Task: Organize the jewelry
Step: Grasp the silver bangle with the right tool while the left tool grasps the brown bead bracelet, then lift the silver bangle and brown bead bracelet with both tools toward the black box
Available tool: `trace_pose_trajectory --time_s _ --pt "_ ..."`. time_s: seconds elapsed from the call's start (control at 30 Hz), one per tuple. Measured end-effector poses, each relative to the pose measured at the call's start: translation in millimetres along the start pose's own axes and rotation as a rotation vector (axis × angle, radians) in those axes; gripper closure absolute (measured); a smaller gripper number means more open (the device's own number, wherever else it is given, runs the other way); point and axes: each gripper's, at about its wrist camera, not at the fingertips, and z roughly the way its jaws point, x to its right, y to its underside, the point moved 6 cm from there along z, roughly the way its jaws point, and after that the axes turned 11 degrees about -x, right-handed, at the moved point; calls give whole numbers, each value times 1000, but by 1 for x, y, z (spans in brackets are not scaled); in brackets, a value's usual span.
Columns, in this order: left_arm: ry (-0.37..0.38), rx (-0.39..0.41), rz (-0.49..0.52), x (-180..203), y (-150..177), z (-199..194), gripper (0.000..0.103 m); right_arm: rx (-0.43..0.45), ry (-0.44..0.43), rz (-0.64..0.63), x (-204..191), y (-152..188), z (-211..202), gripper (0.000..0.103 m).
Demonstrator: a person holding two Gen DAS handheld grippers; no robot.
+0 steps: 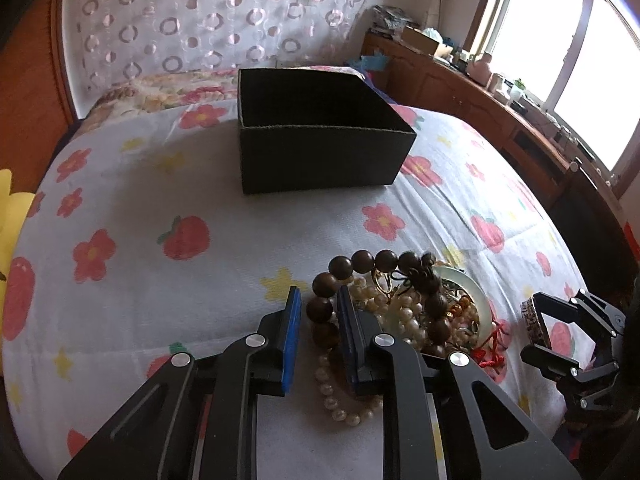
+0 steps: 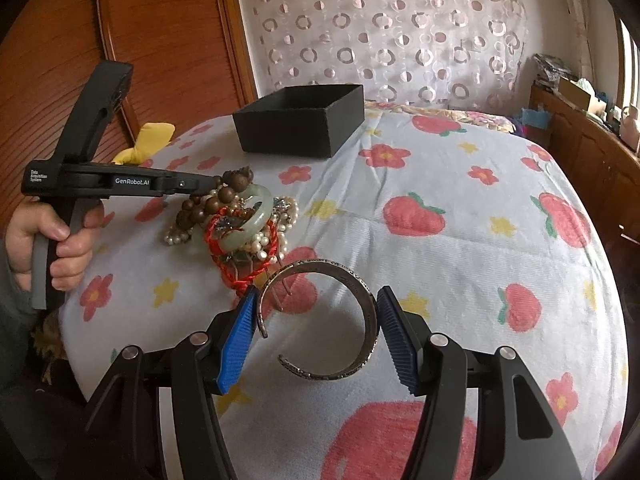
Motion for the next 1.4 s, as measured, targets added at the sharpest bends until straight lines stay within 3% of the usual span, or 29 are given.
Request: trace_pose_trajectory --time_s 0.37,1.1,1.4 --pt "-14 28 25 4 -3 -5 91 23 0 5 0 -6 -6 40" --pt "-15 293 114 49 -36 -124 91 111 9 -38 -11 -41 -38 40" --pt "-42 302 101 40 -63 -123 91 138 44 -47 -8 -65 -36 40"
